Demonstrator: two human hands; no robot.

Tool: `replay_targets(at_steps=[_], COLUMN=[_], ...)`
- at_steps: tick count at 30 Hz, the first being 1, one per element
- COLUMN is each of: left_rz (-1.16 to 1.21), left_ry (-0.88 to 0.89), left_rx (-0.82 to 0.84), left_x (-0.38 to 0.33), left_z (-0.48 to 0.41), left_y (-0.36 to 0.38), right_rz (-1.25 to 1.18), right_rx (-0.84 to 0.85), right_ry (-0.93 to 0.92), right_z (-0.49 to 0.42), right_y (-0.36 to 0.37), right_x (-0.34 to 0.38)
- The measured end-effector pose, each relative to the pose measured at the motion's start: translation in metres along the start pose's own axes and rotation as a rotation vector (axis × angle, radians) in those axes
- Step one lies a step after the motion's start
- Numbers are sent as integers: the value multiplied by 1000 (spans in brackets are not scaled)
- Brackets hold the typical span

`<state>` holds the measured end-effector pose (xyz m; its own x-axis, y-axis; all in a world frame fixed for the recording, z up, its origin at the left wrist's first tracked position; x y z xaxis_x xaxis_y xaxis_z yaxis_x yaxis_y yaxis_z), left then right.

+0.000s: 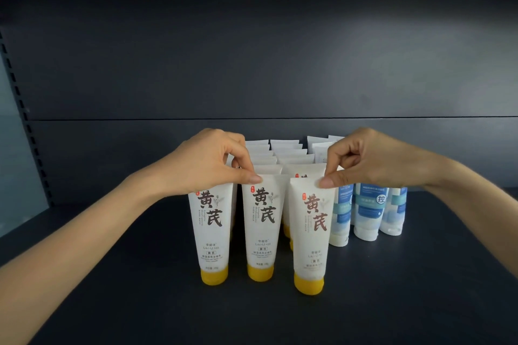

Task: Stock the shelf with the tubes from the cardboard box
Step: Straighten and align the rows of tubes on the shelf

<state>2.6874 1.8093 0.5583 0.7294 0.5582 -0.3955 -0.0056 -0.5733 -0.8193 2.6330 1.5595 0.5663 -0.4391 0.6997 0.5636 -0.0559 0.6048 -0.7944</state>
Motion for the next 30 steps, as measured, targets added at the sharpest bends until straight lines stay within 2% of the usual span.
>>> replay_targets(at_steps=[7,22,30], left_rz=[36,196,198], left_ry=[-11,5,-18], left_rx=[-26,-64,-11], left_x=[-1,4,5], left_z=[1,1,1], left_y=[3,11,8], right_rz=[-30,-56,-109], right_rx=[-92,-7,18], right_ry=[10,-20,-53], right_z=[-10,-13,-15], right_y=[-1,-1,-3], right_x=[-22,-22,-25])
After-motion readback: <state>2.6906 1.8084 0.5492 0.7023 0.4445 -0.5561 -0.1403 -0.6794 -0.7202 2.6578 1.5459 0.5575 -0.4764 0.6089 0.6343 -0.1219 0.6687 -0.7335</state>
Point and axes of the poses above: each hand's wrist, its own z-axis away from the middle knuckle, its own y-axis out of the palm, x = y × z, the point moved 1 cm from there along -z, towards the middle knuckle, and after that the axes turned 1 degree about -y, right-handed, at the moved point
